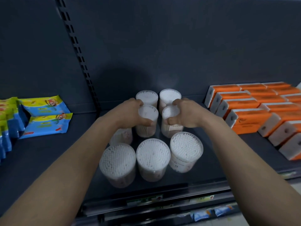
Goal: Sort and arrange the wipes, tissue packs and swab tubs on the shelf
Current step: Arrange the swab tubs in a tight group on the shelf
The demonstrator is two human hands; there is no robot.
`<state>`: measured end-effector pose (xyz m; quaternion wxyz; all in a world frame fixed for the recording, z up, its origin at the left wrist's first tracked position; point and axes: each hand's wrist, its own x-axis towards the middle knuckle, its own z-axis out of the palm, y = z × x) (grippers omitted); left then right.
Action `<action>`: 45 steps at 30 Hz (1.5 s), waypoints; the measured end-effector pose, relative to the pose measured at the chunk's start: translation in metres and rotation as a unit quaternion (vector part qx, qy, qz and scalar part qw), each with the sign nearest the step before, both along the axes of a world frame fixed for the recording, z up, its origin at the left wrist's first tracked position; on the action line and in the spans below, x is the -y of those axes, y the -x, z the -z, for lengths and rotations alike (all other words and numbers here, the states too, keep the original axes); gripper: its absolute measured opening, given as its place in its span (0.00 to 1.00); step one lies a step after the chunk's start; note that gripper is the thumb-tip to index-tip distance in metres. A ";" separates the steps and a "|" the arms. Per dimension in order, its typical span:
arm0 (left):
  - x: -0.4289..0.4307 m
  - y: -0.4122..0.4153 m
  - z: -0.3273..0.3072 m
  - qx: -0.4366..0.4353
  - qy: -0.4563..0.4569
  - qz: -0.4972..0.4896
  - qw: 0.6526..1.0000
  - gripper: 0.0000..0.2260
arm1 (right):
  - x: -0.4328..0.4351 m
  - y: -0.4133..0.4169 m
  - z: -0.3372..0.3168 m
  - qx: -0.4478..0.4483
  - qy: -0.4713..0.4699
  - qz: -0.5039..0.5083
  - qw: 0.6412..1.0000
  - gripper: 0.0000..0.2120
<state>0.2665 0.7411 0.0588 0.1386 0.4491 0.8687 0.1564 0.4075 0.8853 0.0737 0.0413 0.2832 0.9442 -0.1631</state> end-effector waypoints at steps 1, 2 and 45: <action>0.001 -0.002 0.000 0.001 0.002 0.003 1.000 0.37 | 0.001 -0.002 -0.002 0.012 -0.001 -0.006 1.000 0.36; 0.002 -0.005 0.000 0.001 0.004 0.005 1.000 0.35 | 0.002 -0.003 -0.003 0.022 0.001 -0.011 1.000 0.36; 0.076 0.033 -0.001 0.096 0.006 0.067 0.993 0.24 | 0.061 0.030 -0.012 0.021 0.078 -0.107 0.991 0.30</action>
